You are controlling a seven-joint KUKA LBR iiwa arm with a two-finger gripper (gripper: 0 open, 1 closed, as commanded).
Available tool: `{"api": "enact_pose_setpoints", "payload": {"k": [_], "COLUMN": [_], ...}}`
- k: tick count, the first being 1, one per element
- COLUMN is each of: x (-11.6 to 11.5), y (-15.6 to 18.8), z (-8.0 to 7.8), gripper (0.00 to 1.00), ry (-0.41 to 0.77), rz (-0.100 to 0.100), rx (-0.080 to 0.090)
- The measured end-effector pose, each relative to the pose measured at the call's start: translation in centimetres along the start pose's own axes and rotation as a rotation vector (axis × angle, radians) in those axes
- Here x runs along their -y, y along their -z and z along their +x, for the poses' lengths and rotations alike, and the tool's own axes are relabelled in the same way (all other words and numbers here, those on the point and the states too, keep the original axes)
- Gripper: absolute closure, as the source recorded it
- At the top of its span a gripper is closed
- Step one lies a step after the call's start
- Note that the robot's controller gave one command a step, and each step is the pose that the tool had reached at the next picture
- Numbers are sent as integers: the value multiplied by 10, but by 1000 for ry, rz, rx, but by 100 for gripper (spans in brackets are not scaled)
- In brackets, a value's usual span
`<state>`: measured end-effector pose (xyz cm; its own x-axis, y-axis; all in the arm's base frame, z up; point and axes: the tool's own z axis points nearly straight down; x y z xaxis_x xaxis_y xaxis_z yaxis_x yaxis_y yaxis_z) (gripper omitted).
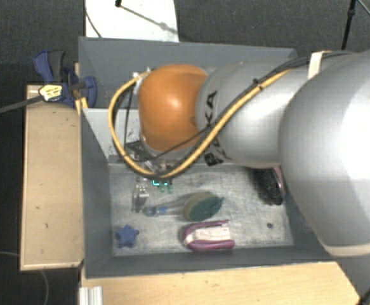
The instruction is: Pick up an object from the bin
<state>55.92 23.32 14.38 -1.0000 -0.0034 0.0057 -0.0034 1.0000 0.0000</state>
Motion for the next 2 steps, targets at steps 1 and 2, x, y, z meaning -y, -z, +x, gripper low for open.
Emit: {"api": "enact_pose_setpoints", "payload": {"k": [1, 2], "x": [11, -15], "y": [-73, -73], "z": [73, 68], "gripper": [0, 0], "ry": [327, 87], "rz": [-1, -2], "rx": [13, 10]}}
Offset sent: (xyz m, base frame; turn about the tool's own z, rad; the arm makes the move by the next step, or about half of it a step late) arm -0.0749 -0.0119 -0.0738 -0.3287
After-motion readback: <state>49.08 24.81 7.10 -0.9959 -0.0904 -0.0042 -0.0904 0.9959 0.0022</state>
